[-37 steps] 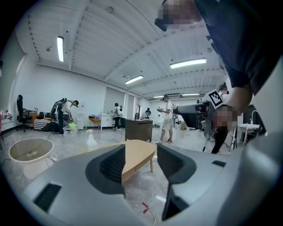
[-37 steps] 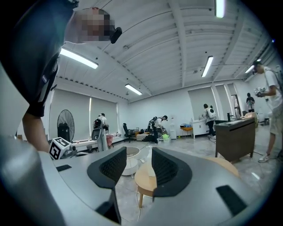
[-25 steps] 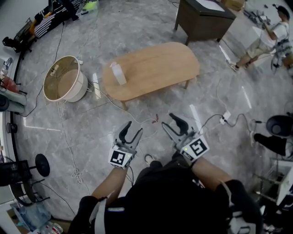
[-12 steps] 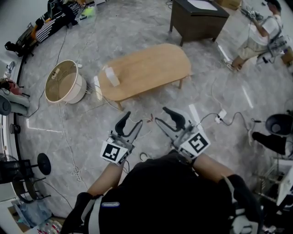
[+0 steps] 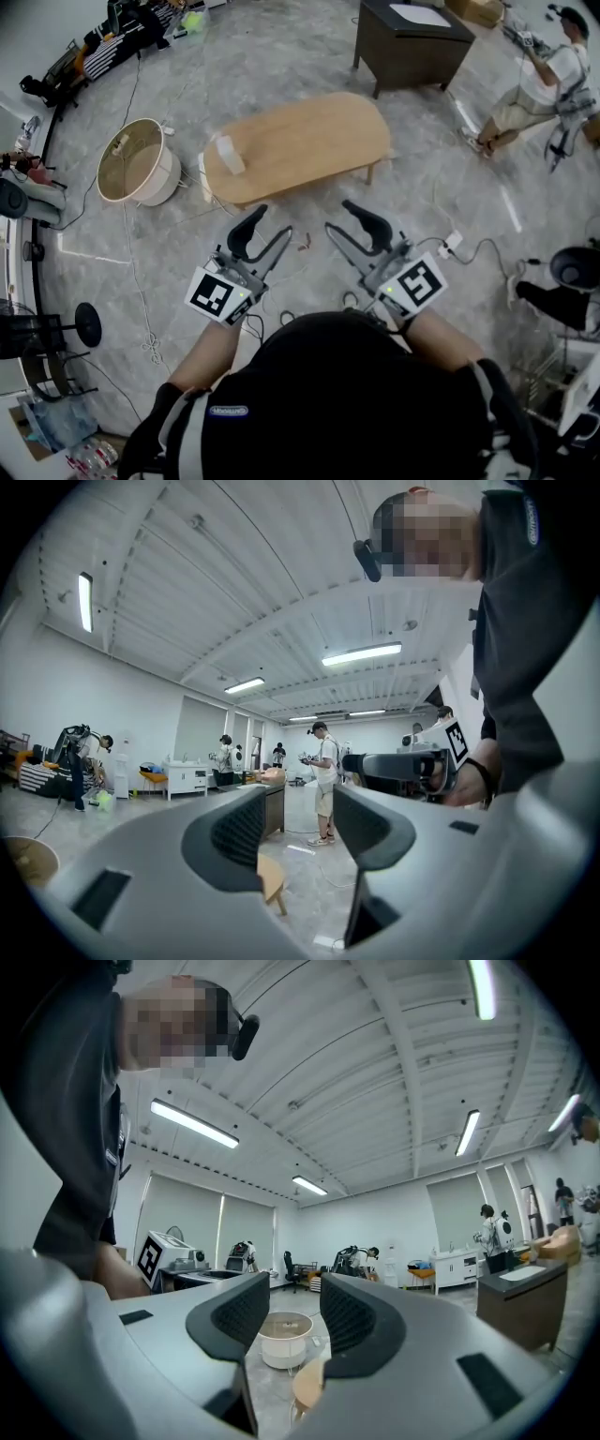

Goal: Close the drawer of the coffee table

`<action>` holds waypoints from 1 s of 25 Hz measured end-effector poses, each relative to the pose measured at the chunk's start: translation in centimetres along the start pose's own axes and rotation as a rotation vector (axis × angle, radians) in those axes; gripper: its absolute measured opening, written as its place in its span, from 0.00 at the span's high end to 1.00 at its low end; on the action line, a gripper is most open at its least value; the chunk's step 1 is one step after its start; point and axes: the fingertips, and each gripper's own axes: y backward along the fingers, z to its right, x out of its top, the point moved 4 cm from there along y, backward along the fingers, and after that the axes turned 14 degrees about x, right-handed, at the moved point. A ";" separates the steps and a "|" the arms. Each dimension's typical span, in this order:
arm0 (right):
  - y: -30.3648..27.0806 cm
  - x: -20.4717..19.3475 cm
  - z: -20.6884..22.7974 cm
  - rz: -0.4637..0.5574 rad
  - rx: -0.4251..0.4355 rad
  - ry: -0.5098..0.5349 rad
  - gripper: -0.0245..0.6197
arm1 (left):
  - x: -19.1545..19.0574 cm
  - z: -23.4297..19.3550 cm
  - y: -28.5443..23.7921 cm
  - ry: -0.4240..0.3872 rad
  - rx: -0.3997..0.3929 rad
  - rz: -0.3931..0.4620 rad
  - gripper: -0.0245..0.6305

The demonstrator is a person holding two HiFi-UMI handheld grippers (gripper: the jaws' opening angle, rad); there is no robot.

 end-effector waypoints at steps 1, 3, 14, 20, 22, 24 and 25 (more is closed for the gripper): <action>-0.1 0.4 0.2 0.003 -0.003 0.005 0.70 | 0.5 0.1 -0.3 0.001 0.001 0.003 0.65; -0.4 1.4 0.6 0.021 -0.007 0.008 0.71 | 2.0 0.2 -0.9 0.002 0.006 0.016 0.65; -0.8 4.5 2.4 0.021 -0.042 0.095 0.74 | 6.6 0.9 -1.9 -0.040 0.081 0.077 0.65; -1.6 3.9 2.6 0.007 -0.058 0.100 0.74 | 6.7 1.1 -2.1 -0.035 0.119 0.094 0.65; -1.6 4.1 2.8 0.011 -0.060 0.096 0.75 | 6.8 1.0 -2.2 -0.031 0.135 0.092 0.65; -1.6 4.1 3.0 0.011 -0.067 0.086 0.76 | 7.0 0.7 -2.5 -0.033 0.142 0.087 0.65; -1.7 4.1 3.2 0.010 -0.072 0.082 0.77 | 6.9 0.6 -2.6 -0.034 0.138 0.085 0.65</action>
